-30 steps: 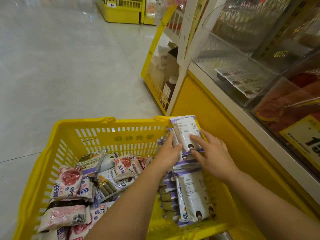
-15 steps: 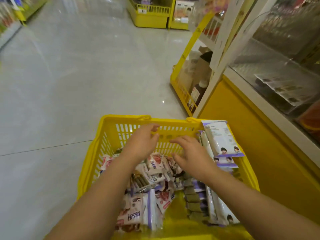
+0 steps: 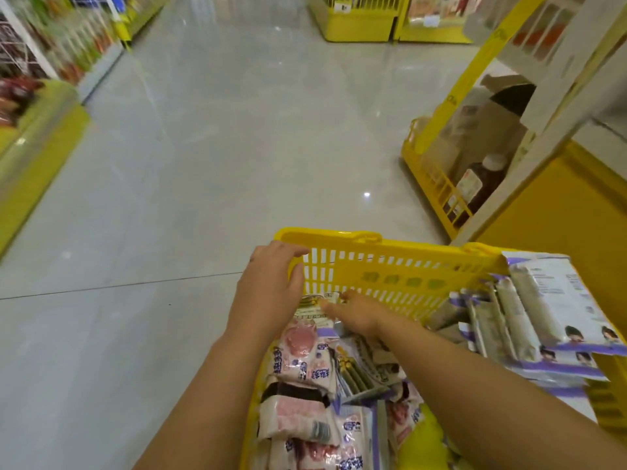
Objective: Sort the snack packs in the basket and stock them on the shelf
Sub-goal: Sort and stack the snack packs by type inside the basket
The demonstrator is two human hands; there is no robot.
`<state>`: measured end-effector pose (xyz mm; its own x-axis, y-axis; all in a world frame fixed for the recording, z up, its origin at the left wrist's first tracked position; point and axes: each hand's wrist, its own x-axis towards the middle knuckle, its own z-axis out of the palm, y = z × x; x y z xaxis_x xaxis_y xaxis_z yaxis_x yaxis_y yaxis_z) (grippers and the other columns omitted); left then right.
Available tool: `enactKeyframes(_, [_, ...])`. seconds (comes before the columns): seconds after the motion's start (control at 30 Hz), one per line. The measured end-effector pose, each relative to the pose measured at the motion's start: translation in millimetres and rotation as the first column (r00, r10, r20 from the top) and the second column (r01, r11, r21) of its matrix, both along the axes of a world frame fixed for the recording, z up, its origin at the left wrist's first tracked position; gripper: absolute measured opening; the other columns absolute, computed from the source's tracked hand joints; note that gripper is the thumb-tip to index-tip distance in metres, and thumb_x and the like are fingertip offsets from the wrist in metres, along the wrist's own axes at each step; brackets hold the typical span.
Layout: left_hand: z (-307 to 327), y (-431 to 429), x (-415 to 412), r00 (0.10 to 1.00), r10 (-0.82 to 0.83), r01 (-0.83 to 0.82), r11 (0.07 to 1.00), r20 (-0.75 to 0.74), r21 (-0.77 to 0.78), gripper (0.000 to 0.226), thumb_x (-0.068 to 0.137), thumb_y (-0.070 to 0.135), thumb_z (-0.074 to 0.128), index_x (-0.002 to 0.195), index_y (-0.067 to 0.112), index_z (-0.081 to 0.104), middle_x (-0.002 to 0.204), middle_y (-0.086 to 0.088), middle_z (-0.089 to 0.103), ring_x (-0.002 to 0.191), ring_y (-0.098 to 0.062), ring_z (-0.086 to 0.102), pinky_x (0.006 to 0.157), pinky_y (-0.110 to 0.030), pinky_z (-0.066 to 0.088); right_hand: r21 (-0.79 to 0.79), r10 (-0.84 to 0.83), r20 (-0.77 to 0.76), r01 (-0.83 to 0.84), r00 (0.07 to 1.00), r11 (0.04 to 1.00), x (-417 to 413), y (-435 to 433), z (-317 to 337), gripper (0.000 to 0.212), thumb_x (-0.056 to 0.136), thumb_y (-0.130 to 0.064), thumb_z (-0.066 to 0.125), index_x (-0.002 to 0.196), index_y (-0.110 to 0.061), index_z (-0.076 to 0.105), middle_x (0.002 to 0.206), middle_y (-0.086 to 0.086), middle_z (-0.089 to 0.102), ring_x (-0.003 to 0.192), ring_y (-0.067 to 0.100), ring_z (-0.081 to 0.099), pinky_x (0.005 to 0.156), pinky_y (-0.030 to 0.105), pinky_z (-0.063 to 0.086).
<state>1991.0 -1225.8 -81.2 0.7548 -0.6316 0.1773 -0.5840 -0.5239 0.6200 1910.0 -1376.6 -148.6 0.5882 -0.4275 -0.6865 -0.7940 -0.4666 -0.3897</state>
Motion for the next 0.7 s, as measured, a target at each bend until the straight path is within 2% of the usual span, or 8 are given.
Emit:
enactKeyframes(0.1, [0,-1,1,1.0,0.006,-0.006,1.0,-0.008,0.001,0.028,0.095,0.016,0.052,0.121,0.02,0.062,0.118,0.002,0.06,0.116,-0.018,0.047,0.094,-0.032,0.039,0.138,-0.088,-0.01,0.089,0.996,0.987,12,-1,2,0.07,0.083,-0.054,0.064,0.134,-0.008,0.05,0.134,0.01,0.054,0.115,0.027,0.056,0.082,0.023,0.043])
enactKeyframes(0.17, [-1,-1,1,1.0,0.011,-0.011,1.0,-0.006,-0.005,0.028,0.095,0.017,0.051,0.121,0.022,0.062,0.119,0.004,0.06,0.116,-0.015,0.047,0.094,-0.031,0.039,0.213,-0.204,-0.008,0.201,0.979,0.956,15,0,5,0.06,0.08,-0.047,0.071,0.124,-0.009,0.056,0.106,0.007,0.059,0.085,0.021,0.063,0.059,0.014,0.049])
enactKeyframes(0.27, [-3,-1,1,1.0,0.012,-0.012,1.0,-0.006,-0.018,0.028,0.096,0.018,0.051,0.121,0.024,0.062,0.118,0.007,0.059,0.116,-0.013,0.046,0.092,-0.027,0.038,0.334,-0.333,-0.043,0.328,0.942,0.884,18,3,5,0.052,0.076,-0.043,0.076,0.111,-0.011,0.056,0.093,0.008,0.061,0.075,0.022,0.067,0.071,0.033,0.06])
enactKeyframes(0.37, [-4,-1,0,1.0,0.017,-0.017,1.0,-0.001,-0.014,0.027,0.096,0.02,0.051,0.12,0.027,0.062,0.118,0.01,0.06,0.116,-0.01,0.044,0.089,-0.025,0.038,0.343,-0.377,-0.045,0.369,0.925,0.864,18,9,8,0.038,0.074,-0.039,0.077,0.092,-0.017,0.053,0.091,0.011,0.063,0.063,0.019,0.067,0.064,0.031,0.06])
enactKeyframes(0.47, [-4,0,0,1.0,0.02,-0.02,1.0,-0.009,-0.007,0.027,0.096,0.022,0.051,0.12,0.029,0.062,0.117,0.012,0.059,0.117,-0.008,0.043,0.089,-0.024,0.037,0.353,-0.503,0.075,0.448,0.861,0.821,14,18,11,0.035,0.075,-0.026,0.076,0.097,-0.015,0.051,0.088,0.009,0.056,0.064,0.02,0.065,0.051,0.029,0.057])
enactKeyframes(0.57, [0,-1,0,1.0,0.018,-0.018,1.0,-0.005,0.003,0.027,0.096,0.022,0.051,0.12,0.028,0.062,0.118,0.01,0.06,0.116,-0.013,0.047,0.096,-0.032,0.04,0.363,-0.609,0.213,0.517,0.764,0.775,1,25,16,0.038,0.071,-0.023,0.075,0.1,-0.018,0.051,0.088,0.007,0.058,0.069,0.023,0.064,0.06,0.038,0.059])
enactKeyframes(0.63, [4,-2,-2,0.999,0.016,-0.016,1.0,0.032,0.011,0.027,0.095,0.021,0.052,0.119,0.025,0.063,0.118,0.007,0.062,0.112,-0.017,0.052,0.099,-0.038,0.039,0.386,-0.67,0.308,0.554,0.676,0.737,-9,25,23,0.039,0.069,-0.022,0.075,0.1,-0.02,0.051,0.085,0.005,0.062,0.06,0.018,0.063,0.052,0.033,0.053])
enactKeyframes(0.7, [11,-4,-6,0.998,0.017,-0.016,1.0,0.058,-0.011,0.026,0.094,0.019,0.054,0.117,0.022,0.065,0.116,0.003,0.064,0.109,-0.02,0.057,0.101,-0.042,0.038,0.386,-0.691,0.411,0.574,0.594,0.723,-20,21,35,0.036,0.07,-0.023,0.074,0.1,-0.023,0.053,0.089,0.004,0.065,0.069,0.021,0.068,0.061,0.039,0.057])
